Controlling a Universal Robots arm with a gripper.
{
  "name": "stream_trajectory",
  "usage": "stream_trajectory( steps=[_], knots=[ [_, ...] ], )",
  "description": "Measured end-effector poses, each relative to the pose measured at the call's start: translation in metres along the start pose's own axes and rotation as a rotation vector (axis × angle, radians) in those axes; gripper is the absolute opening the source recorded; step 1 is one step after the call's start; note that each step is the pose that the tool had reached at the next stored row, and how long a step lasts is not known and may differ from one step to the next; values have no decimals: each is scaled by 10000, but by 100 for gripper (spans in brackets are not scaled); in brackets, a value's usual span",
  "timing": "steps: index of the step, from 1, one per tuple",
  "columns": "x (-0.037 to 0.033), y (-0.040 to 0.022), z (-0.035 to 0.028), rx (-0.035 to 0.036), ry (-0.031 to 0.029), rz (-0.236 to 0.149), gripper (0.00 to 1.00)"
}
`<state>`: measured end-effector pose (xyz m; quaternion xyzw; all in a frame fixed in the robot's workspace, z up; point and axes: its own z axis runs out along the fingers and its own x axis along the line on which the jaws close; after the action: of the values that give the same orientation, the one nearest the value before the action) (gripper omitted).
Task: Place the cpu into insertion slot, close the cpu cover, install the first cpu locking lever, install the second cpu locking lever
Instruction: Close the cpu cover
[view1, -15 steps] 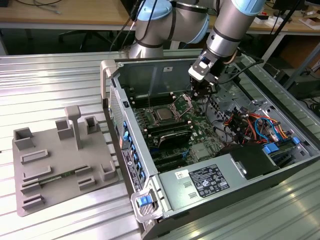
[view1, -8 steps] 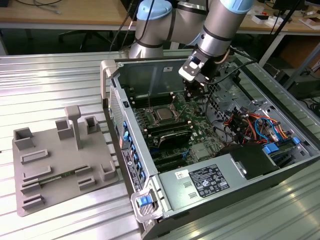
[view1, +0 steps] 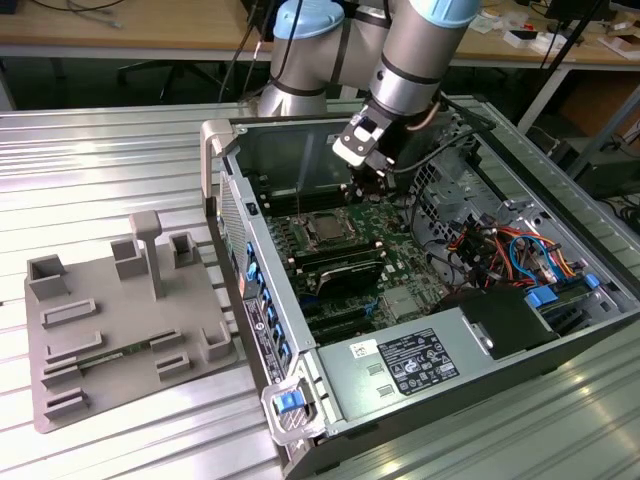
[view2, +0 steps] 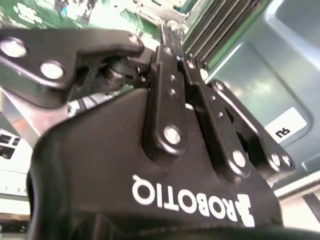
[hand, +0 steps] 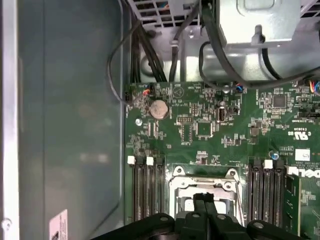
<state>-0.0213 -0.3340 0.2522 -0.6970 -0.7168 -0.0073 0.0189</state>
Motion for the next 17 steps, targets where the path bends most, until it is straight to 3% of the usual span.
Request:
stream_trajectory(
  steps=[5,10,17],
  knots=[
    [-2,-66,105,17,62,-505,11],
    [1,-314,169,-1,79,-525,11],
    [-13,-401,319,-3,80,-526,11]
  ],
)
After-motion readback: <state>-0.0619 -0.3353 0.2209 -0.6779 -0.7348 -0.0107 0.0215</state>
